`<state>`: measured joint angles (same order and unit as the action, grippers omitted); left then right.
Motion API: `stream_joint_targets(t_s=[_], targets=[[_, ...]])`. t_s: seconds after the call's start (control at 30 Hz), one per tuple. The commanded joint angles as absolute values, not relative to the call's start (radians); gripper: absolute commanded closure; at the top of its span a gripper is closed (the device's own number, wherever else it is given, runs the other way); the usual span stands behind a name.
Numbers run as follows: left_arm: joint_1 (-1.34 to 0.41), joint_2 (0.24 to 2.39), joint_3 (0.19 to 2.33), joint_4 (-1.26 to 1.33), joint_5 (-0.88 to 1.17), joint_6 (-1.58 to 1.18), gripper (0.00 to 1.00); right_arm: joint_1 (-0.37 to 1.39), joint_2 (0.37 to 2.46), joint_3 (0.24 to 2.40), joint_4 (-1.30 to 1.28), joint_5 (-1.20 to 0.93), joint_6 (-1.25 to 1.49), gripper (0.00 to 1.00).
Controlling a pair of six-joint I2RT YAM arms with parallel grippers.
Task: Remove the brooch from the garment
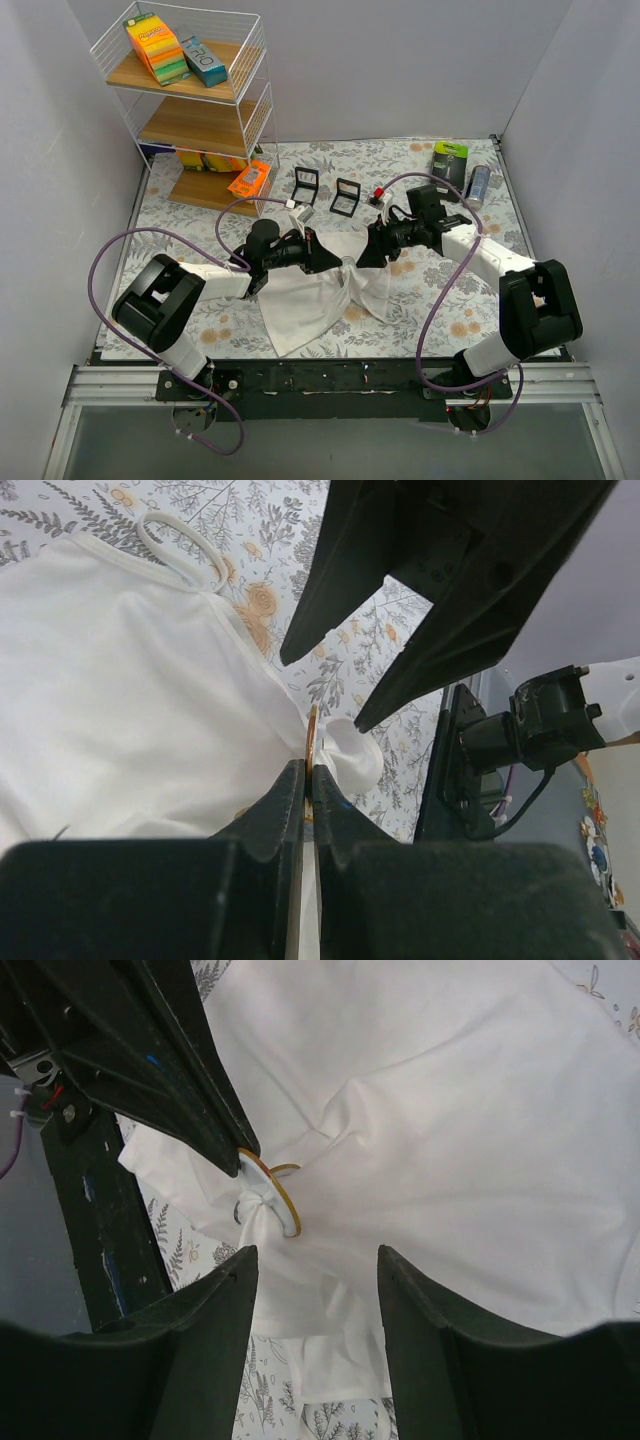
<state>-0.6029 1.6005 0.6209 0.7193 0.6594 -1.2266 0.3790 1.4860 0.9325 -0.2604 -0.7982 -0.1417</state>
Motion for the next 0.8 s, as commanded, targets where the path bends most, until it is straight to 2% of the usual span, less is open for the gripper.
stream_joint_targets(t_s=[0.0,0.33,0.47,0.77], targets=[[-0.598,1.554,0.612,0.765,0.724,-1.246,1.0,0.373,1.509,0.937,-0.203,-0.883,-0.124,0.43],[-0.597,1.569,0.63,0.77,0.744,-1.265,1.0,0.373,1.52,0.916,-0.175,-0.937,-0.094,0.51],[-0.592,1.578,0.634,0.776,0.762,-1.282,1.0,0.373,1.522,0.911,-0.167,-0.96,-0.092,0.63],[-0.583,1.601,0.644,0.792,0.787,-1.296,1.0,0.373,1.56,0.943,-0.193,-1.034,-0.135,0.73]])
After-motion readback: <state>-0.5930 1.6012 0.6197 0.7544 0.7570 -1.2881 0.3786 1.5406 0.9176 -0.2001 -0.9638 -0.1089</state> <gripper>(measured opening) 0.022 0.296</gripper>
